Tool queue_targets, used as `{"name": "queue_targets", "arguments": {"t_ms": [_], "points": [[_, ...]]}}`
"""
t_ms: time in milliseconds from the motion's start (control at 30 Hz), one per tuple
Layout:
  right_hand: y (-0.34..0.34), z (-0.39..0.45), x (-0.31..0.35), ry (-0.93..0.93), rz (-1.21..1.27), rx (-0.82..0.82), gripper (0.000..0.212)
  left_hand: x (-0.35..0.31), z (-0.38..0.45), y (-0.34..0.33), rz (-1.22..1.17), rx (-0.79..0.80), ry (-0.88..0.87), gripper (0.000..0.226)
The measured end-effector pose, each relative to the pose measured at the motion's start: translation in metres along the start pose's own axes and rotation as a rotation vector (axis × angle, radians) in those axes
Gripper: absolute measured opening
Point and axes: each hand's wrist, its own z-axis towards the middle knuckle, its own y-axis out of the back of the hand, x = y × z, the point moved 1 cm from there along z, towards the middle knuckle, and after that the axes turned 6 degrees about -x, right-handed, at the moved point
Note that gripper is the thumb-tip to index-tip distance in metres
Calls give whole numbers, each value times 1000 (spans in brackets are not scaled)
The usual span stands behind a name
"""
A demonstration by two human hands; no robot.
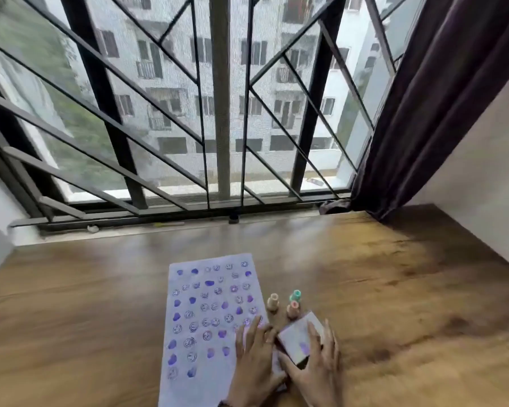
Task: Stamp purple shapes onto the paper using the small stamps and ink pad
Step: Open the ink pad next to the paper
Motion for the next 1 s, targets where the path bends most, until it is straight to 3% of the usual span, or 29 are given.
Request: {"name": "queue_targets", "arguments": {"t_ms": [267,400,500,667,733,867,1000], "points": [[-6,-6,-15,-129,32,-38,73,2,-6,0,43,122,23,69],[8,0,-16,-197,216,-109,63,-6,-4,12,31,102,40,63],[28,14,-29,-365,388,-46,46,-10,-3,17,61,111,10,64],[30,60,-55,-374,204,17,21,-12,-5,20,103,120,-13,66],[22,76,-61,-425,283,71,14,-12,-4,20,114,128,-19,67],[7,98,-78,-573,389,133,36,-13,-3,23,136,129,-37,68],[5,103,-77,-541,289,155,48,-15,-3,26,139,133,-37,67]]}}
